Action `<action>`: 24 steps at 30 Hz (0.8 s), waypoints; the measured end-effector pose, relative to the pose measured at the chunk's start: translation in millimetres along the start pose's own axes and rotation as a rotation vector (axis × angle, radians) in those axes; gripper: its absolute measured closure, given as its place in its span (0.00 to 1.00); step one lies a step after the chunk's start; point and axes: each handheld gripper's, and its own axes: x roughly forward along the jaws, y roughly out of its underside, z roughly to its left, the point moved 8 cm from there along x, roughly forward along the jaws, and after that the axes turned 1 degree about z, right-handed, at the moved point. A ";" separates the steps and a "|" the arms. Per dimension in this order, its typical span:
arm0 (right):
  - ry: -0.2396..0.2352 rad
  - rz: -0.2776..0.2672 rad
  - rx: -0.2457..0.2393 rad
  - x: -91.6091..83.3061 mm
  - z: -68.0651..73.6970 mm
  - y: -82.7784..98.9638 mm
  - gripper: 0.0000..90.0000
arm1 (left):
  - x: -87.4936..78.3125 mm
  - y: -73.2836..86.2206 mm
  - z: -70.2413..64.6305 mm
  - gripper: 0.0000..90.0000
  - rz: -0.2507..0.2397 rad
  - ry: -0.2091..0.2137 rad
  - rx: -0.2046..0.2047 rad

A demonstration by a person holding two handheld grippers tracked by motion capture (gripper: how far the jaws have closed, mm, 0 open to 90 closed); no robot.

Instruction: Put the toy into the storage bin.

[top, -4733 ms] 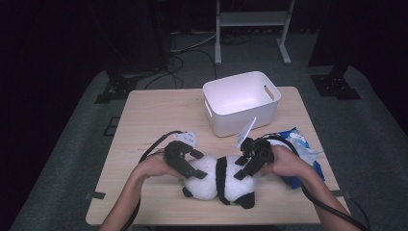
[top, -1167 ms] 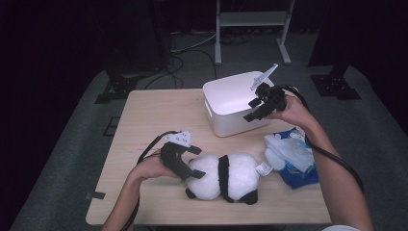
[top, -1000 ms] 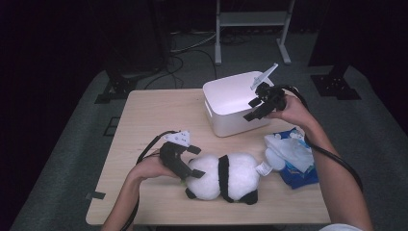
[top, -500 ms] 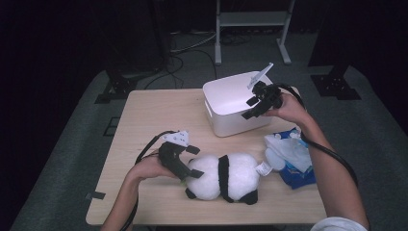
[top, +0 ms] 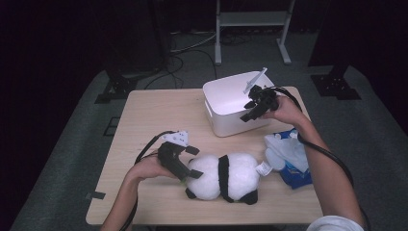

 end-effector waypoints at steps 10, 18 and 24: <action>-0.011 0.000 -0.039 2.4 6.4 -0.6 0.62 | -1.4 0.8 -0.2 0.09 0.007 -0.002 0.004; -0.007 0.007 -0.072 6.2 16.6 -3.8 0.75 | -0.5 1.9 -1.5 0.09 0.011 0.000 0.002; -0.026 0.023 -0.104 10.1 27.0 -9.3 0.83 | -0.8 2.0 -2.2 0.09 0.012 -0.002 0.007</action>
